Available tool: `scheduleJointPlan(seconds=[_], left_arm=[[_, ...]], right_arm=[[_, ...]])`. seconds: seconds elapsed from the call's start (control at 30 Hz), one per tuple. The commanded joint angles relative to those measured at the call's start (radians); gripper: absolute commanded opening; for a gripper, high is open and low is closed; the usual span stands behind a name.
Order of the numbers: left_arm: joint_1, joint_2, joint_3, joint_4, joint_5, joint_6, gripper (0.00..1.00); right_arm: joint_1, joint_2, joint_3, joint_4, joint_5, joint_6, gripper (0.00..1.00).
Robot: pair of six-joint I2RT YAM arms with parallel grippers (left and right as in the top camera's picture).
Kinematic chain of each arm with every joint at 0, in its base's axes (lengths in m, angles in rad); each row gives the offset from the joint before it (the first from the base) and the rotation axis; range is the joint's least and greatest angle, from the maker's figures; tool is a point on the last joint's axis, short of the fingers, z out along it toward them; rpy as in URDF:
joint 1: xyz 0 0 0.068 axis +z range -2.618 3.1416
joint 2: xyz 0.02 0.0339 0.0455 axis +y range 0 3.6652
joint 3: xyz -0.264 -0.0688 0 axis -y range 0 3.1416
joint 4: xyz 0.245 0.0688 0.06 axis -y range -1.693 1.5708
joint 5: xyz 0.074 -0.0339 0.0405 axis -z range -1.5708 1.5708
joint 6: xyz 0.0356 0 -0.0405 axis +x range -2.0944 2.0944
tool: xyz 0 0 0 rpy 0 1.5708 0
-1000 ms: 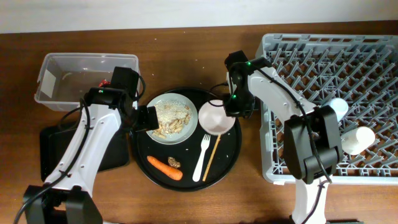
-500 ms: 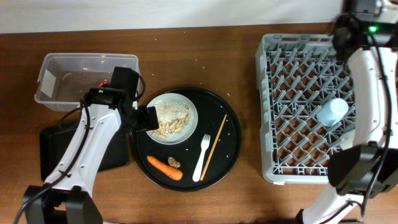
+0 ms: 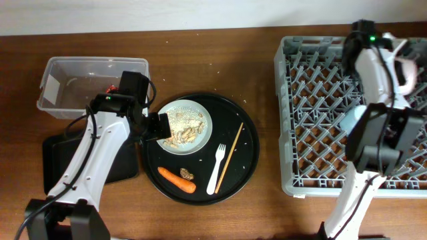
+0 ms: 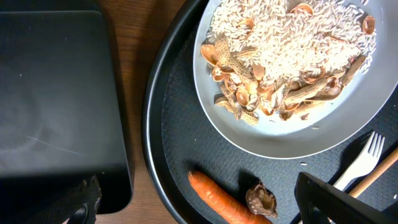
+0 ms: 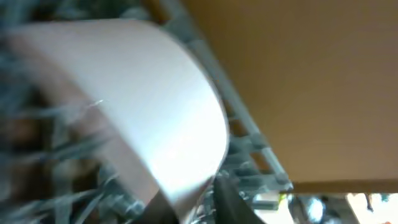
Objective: Sort waste into correct bins and load items into the dishwasher rack
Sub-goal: 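Grasp the pink bowl with right gripper and place it in the rack, then lift the white plate with left gripper and tip food onto black tray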
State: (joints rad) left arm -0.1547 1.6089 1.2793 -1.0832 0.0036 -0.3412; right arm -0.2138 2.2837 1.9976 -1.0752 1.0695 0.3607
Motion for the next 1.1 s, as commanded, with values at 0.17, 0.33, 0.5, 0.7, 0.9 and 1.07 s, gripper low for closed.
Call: scheduleJointPlan(seconds=[0.17,0.33,0.5,0.7,0.9,1.07], left_arm=[[0.003,-0.027,0.001,0.014,0.010,-0.010,0.99],[0.003,-0.027,0.001,0.017,0.007,-0.010,0.99],[-0.016,-0.027,0.001,0.053,0.008,-0.010,0.99],[-0.253,0.022,0.000,0.255,0.007,-0.009,0.98],[-0.410,0.214,0.000,0.330,-0.037,0.006,0.98],[-0.425,0.275,0.000,0.359,-0.037,0.016,0.81]], right_arm=[[0.089,-0.090,-0.017,-0.180,-0.351,0.045,0.99],[0.089,-0.397,-0.017,-0.273,-0.700,0.036,0.99],[0.124,-0.479,-0.018,-0.523,-1.124,-0.100,0.99],[0.286,-0.552,-0.027,-0.623,-1.146,-0.147,0.99],[0.186,-0.836,-0.432,-0.494,-1.148,-0.148,0.99],[0.179,-0.908,-0.636,-0.418,-1.143,-0.147,0.99]])
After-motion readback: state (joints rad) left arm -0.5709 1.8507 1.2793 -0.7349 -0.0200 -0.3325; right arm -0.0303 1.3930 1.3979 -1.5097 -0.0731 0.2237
